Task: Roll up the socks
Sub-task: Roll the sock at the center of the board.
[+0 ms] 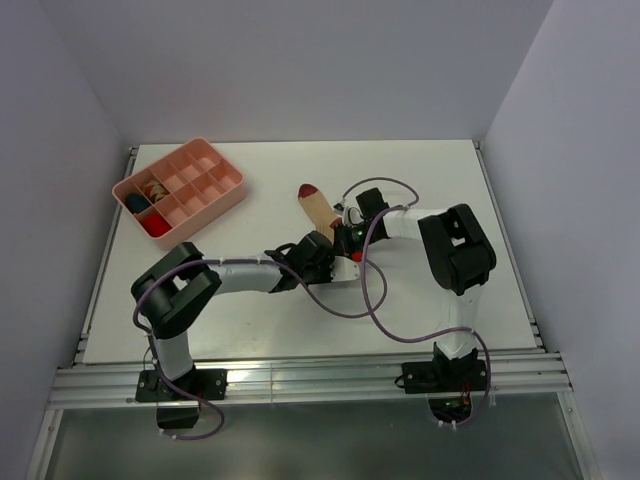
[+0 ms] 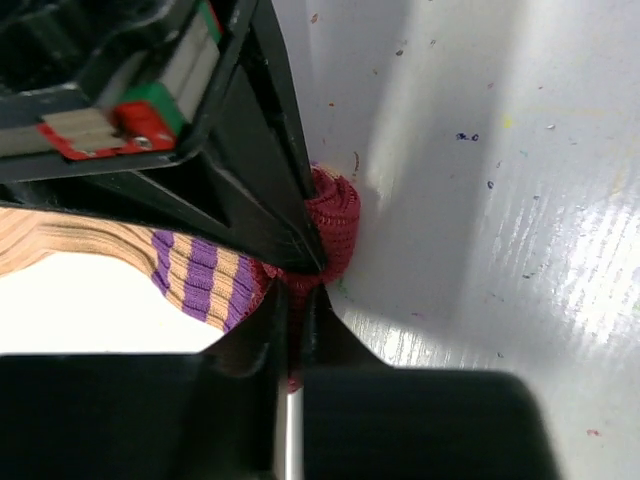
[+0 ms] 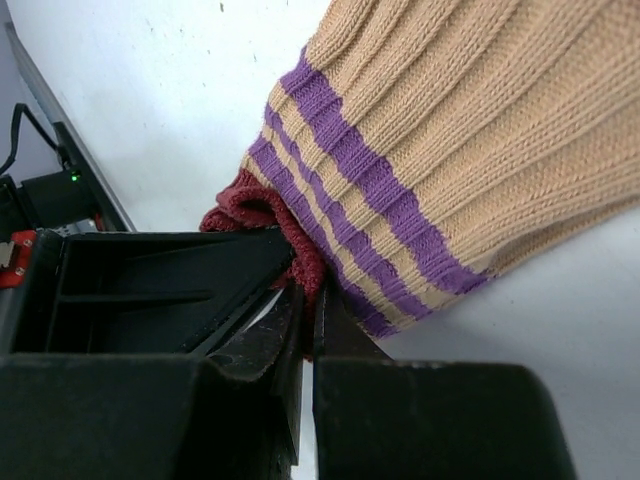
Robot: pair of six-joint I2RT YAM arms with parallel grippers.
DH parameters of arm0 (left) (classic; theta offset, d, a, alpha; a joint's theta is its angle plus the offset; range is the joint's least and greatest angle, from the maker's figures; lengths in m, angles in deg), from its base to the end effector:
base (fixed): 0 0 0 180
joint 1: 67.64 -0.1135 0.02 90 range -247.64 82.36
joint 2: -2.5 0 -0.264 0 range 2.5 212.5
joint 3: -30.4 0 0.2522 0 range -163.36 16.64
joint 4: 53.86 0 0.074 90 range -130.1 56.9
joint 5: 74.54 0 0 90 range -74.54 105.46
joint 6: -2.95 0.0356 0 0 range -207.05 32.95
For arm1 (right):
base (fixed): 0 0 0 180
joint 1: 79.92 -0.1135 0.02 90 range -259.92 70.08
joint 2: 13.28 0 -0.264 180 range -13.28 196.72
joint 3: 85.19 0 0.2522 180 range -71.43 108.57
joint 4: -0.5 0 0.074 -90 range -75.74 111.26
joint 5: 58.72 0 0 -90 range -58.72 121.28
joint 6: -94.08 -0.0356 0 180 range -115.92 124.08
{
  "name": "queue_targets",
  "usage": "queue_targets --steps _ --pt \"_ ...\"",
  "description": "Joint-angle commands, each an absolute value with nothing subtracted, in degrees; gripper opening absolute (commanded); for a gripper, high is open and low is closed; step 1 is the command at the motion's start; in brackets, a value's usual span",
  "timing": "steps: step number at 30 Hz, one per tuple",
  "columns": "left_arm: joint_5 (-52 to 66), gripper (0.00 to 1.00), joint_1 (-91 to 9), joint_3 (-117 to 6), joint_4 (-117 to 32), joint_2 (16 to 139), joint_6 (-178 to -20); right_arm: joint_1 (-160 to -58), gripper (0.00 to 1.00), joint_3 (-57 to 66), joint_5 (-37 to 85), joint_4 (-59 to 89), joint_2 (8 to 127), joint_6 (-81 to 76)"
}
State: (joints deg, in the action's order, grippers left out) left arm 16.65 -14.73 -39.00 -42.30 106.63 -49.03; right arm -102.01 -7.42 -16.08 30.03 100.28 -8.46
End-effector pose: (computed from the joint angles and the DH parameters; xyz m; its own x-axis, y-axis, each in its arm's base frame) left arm 0.2222 -0.2927 0.1466 0.1425 0.8327 -0.5351 0.8900 0.1289 0.4374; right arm 0.3340 0.1638 0.1189 -0.9390 -0.2224 -0.2625 -0.3437 0.5741 0.7431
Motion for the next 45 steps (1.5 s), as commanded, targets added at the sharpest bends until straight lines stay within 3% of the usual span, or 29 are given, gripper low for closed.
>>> queue_targets --steps 1,7,11,17,21,27,33,38,45 --pt "9.67 0.0 -15.69 -41.98 -33.87 108.85 -51.81 -102.24 0.01 -9.55 -12.67 28.67 96.94 -8.22" --pt "0.62 0.0 -19.99 -48.04 -23.96 110.24 -54.97 -102.24 0.15 -12.45 -9.51 24.19 91.67 -11.03" --pt "-8.76 0.0 -23.51 -54.81 -16.48 113.76 -56.29 -101.98 0.33 -15.44 -4.86 19.64 85.52 -13.76" --pt "-20.74 0.0 -29.66 -65.27 -2.42 122.37 -55.94 -99.44 0.46 -24.66 6.21 11.02 71.99 -20.7" --pt "-28.03 0.0 -32.56 -71.59 6.0 128.51 -55.06 -98.46 0.47 -32.38 15.26 8.46 61.2 -22.99" --pt "-29.45 0.0 -34.24 -76.87 10.69 133.09 -54.8 -98.47 0.47 -40.13 28.0 9.95 48.19 -23.52" --pt "-29.46 0.01 -35.29 -81.53 17.37 137.92 -53.92 -99.78 0.48 -44.62 24.77 7.48 40.34 -15.63" --pt "-29.19 0.01 -36.79 -84.87 23.08 140.48 -52.61 -114.43 0.5 -41.91 27.58 8.19 42.96 -3.94" --pt "-26.56 0.01 -38.28 -86.28 27.39 142.5 -53.13 -127.36 0.52 -31.99 31.19 9.6 58.14 9.85"
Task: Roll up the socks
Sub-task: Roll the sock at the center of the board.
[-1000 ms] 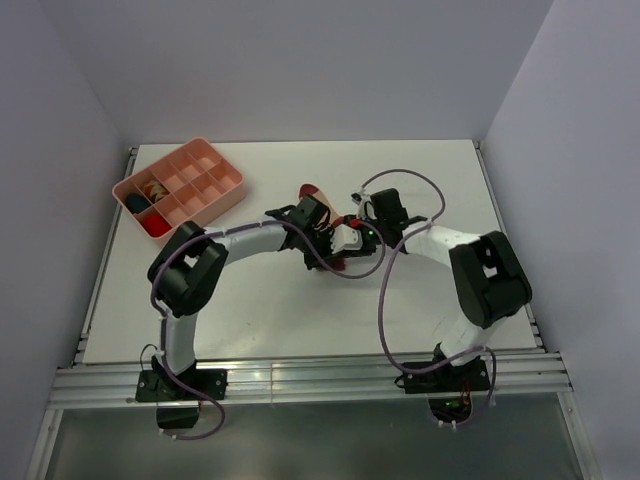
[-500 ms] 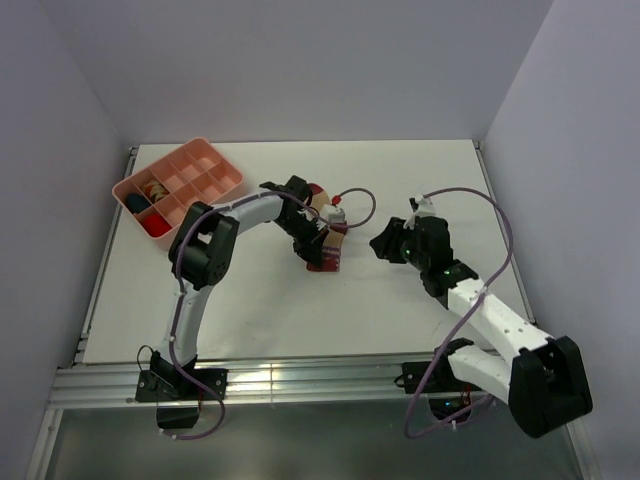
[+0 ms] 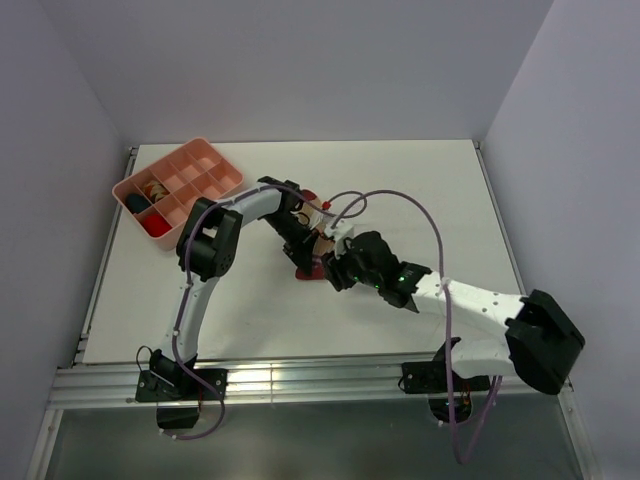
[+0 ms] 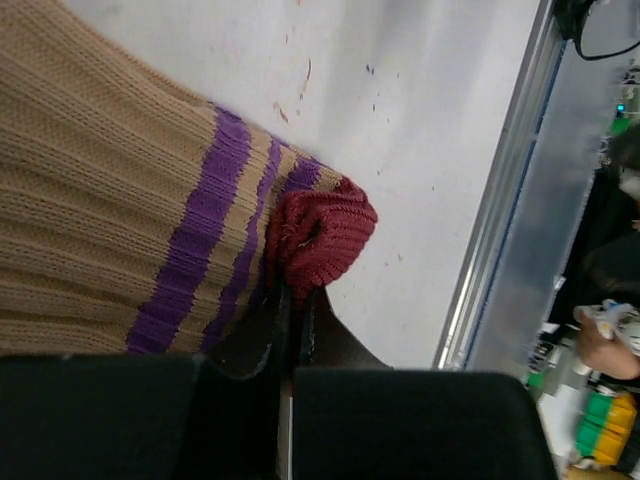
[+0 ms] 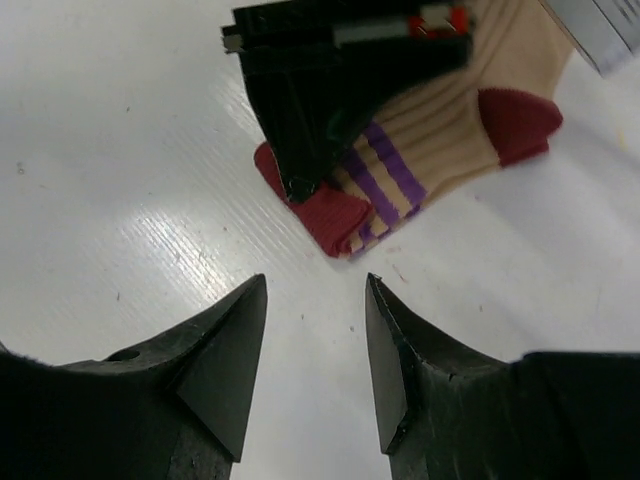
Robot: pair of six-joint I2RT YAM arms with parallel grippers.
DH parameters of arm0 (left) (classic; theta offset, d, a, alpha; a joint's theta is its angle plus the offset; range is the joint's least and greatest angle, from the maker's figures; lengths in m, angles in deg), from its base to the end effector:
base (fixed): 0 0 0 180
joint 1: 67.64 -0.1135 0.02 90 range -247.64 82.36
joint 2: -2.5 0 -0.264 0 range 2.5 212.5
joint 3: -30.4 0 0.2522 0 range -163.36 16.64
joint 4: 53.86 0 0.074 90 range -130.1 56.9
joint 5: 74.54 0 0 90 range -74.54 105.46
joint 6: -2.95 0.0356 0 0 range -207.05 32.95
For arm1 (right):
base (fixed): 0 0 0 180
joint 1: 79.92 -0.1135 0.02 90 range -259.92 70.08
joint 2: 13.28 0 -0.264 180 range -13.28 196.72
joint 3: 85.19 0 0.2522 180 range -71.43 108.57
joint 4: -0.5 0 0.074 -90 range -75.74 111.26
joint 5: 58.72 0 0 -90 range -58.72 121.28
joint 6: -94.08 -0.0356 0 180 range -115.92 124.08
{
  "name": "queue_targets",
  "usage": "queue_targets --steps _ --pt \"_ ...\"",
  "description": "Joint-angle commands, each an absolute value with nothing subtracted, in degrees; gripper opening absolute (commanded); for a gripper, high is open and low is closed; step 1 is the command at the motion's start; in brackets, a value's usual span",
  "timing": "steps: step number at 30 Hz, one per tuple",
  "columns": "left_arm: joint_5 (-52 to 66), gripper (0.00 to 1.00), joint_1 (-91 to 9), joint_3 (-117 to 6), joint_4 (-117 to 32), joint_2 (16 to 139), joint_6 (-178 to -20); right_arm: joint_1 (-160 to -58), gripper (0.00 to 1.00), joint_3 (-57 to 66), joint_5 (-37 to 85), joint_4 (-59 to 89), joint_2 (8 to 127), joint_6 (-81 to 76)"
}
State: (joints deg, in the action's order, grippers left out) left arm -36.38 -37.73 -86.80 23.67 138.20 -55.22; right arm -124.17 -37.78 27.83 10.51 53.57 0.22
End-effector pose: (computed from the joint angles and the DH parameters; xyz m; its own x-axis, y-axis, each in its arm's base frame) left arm 0.3657 -0.2427 0.1224 -0.6077 0.7255 -0.3231 0.6556 0.2285 -0.7198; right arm 0.1772 0.1756 0.2185 -0.4008 -0.2966 -0.8668 -0.7087 0.7000 0.0881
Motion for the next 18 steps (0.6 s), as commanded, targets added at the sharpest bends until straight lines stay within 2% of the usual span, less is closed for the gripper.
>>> queue_targets --steps 1,8,18 --pt "-26.64 0.01 -38.37 -86.63 28.62 142.77 -52.78 -128.25 0.52 -30.75 32.32 9.95 59.74 11.1" --pt "-25.94 0.01 -38.81 -87.25 29.33 143.12 -52.69 -132.39 0.53 -21.69 31.72 13.73 71.17 17.43" --pt "-25.5 0.01 -39.25 -87.78 29.42 143.91 -52.69 -134.15 0.52 -20.1 29.78 16.28 80.41 19.46"
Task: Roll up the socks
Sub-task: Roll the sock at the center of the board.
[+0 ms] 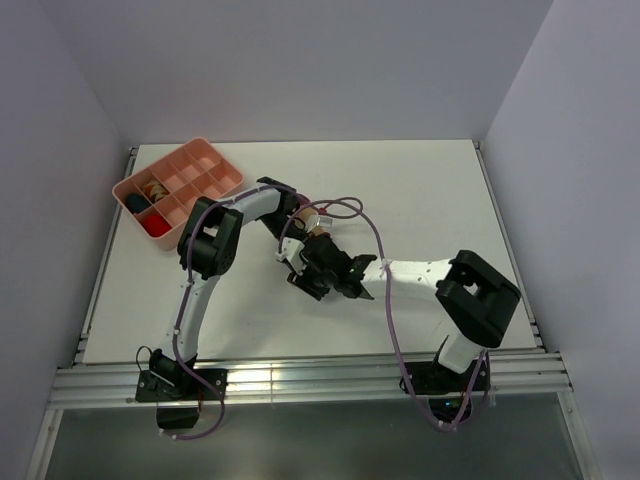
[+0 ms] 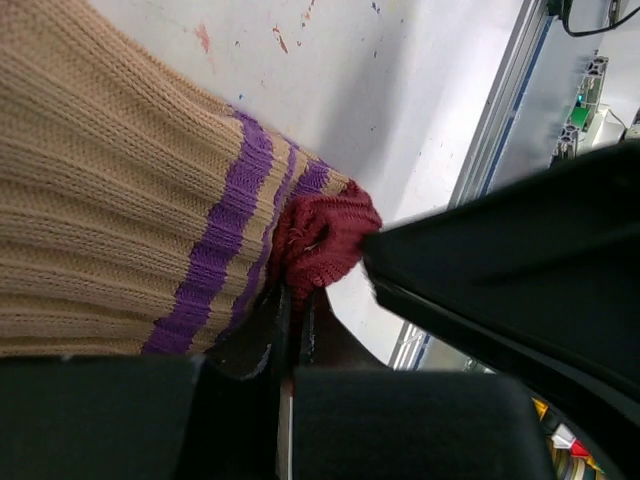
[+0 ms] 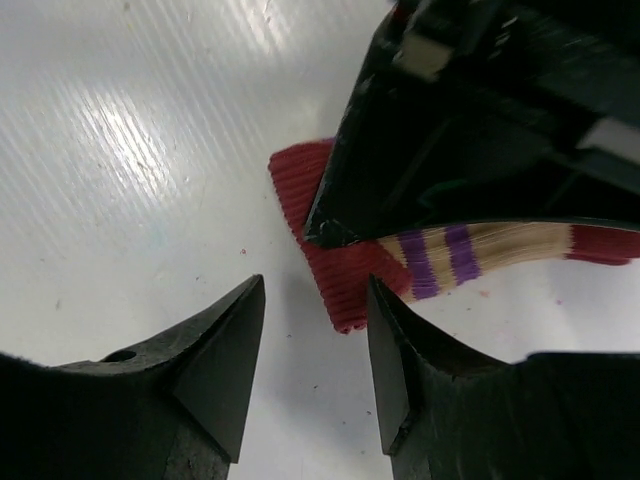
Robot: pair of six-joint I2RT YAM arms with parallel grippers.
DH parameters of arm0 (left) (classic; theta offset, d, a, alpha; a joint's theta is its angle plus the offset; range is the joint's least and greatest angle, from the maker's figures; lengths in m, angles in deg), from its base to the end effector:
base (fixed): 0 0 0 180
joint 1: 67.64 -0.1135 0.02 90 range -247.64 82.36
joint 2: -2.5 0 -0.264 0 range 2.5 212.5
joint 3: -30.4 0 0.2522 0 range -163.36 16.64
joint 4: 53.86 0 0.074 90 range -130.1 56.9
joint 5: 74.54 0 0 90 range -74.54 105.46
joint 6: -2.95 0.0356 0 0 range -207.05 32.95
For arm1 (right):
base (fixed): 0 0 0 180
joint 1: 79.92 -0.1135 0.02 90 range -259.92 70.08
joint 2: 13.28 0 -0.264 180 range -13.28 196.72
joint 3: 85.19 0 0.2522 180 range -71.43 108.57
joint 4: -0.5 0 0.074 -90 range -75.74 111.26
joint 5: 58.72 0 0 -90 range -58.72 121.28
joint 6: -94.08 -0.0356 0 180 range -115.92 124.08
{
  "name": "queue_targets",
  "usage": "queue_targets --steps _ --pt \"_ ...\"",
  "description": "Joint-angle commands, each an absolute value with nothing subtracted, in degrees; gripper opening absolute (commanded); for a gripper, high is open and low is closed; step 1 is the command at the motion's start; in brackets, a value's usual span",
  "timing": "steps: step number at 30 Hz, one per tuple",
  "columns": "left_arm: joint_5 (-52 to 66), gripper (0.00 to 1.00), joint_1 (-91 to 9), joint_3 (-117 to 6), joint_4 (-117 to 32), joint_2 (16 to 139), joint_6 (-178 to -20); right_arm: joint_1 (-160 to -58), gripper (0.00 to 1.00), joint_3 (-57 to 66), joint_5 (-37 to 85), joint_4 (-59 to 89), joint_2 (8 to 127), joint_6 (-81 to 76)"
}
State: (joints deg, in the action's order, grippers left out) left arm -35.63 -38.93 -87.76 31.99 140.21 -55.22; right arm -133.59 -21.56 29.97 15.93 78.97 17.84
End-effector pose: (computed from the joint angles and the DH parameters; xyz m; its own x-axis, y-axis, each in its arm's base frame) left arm 0.3615 -0.2296 0.1138 -0.6549 0.7364 -0.1700 0.5483 0.3081 -0.7774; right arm 0.1952 0.2668 0.1803 -0.2062 -0.6818 -0.7019 -0.8897 0.4292 -0.1555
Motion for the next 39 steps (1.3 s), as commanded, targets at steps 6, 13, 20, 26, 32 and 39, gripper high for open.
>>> queue_targets --steps 6,13,20,26,32,39 --pt "-25.15 0.01 -39.25 -87.6 29.68 144.18 -52.6 -134.15 0.5 -19.75 29.52 15.58 84.27 18.41" --pt "-26.55 0.01 -39.34 -88.13 31.52 144.35 -50.15 -134.24 0.48 -19.05 30.83 16.8 87.53 15.07" --pt "-27.69 0.01 -39.95 -88.39 33.2 144.97 -47.86 -134.32 0.32 -16.59 32.51 19.7 90.6 11.47" --pt "-27.61 0.16 -41.18 -87.87 30.13 141.29 -49.69 -134.06 0.0 -15.19 29.45 21.72 91.92 10.93" --pt "-25.5 0.34 -43.64 -83.66 18.54 133.13 -57.42 -132.83 0.0 -13.69 24.43 24.19 92.45 11.2" --pt "-20.41 0.54 -47.24 -75.92 -3.61 118.35 -72.18 -132.04 0.0 -12.98 22.75 25.33 92.36 11.64"
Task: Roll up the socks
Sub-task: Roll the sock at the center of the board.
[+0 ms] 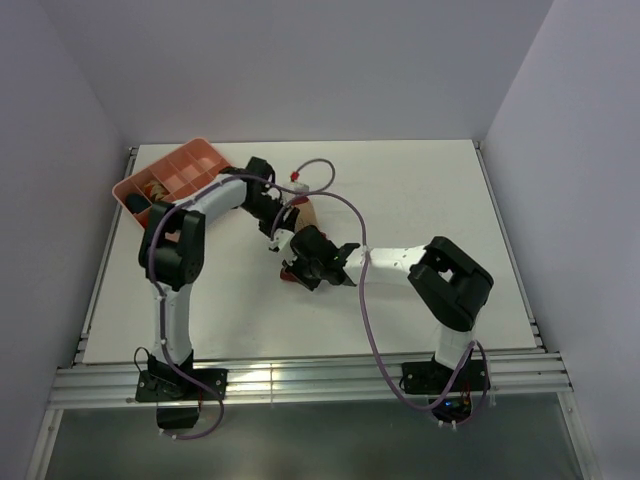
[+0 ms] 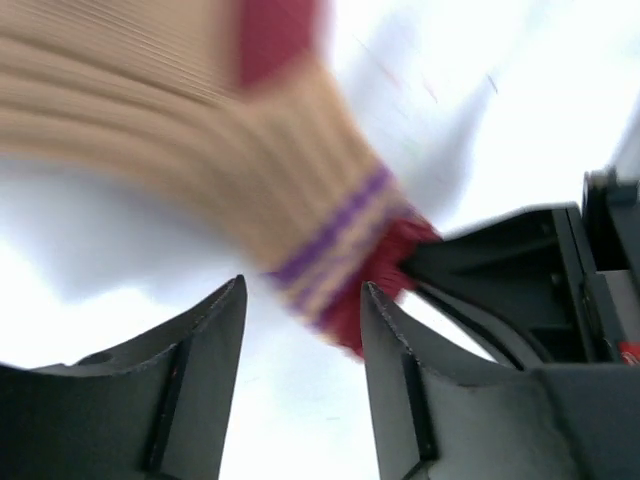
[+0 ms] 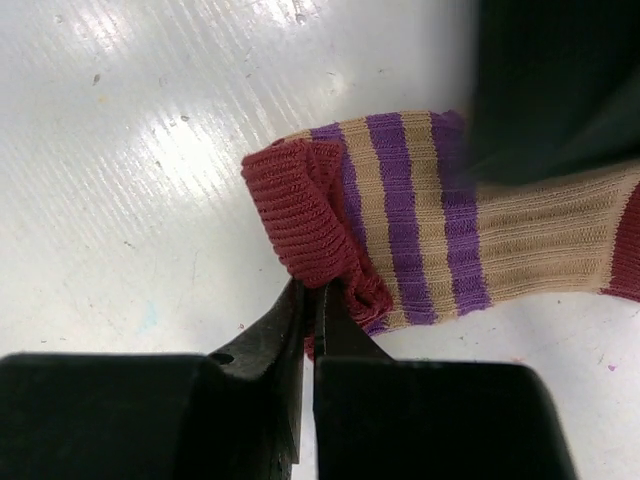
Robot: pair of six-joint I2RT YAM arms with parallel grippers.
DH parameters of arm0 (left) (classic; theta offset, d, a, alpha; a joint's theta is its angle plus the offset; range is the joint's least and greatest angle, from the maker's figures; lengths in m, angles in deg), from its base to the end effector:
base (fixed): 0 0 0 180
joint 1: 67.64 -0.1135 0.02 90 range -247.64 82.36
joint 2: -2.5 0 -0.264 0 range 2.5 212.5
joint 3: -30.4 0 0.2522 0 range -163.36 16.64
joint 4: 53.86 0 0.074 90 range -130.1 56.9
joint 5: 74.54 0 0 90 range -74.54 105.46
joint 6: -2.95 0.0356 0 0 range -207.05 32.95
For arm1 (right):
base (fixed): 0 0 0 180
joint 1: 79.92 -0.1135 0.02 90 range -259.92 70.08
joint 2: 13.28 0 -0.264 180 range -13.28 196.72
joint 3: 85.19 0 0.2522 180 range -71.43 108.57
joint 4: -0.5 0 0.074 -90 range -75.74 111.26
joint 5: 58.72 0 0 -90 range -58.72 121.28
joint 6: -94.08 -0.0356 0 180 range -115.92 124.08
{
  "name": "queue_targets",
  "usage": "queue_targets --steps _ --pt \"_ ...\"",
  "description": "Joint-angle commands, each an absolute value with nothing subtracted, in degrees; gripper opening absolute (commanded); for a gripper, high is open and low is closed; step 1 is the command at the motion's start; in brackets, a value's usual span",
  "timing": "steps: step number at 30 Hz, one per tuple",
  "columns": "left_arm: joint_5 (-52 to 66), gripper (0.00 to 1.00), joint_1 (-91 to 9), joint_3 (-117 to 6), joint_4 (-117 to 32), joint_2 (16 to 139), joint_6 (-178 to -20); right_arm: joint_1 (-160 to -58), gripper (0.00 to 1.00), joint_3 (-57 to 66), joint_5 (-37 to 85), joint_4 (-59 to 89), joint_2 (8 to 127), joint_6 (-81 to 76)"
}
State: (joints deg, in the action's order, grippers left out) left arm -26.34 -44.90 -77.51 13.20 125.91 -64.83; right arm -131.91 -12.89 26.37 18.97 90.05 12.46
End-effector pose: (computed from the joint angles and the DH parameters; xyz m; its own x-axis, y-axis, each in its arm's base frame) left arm 0.3795 -0.1848 0.1668 -0.7075 0.6022 -0.3698 0.6863 0.4606 -0.5629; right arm 0.2243 0.2919 0.1571 -0.3439 -0.6758 -0.6520 -0.8787 0.4763 -0.0303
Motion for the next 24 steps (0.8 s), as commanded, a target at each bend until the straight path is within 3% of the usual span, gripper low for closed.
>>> queue_targets --steps 1,9,12,16,24 --pt "-19.36 0.56 -48.03 -75.39 -5.72 115.73 -75.77 -132.04 0.0 -13.07 22.84 25.24 92.36 11.72" --pt "5.31 0.64 -50.76 -60.64 -32.23 99.29 -92.75 -130.99 0.0 -10.44 16.88 28.84 94.03 12.25" --pt "9.56 0.66 -51.38 -51.24 -41.63 89.18 -89.28 -128.27 0.0 -7.37 9.06 33.92 95.44 12.6" --pt "7.55 0.66 -51.29 -39.72 -49.14 75.05 -81.97 -123.79 0.0 0.17 -0.96 41.12 100.17 13.22" --pt "0.87 0.66 -46.21 -23.36 -47.23 61.04 -66.08 -115.43 0.0 13.37 -17.93 55.45 111.16 13.48"
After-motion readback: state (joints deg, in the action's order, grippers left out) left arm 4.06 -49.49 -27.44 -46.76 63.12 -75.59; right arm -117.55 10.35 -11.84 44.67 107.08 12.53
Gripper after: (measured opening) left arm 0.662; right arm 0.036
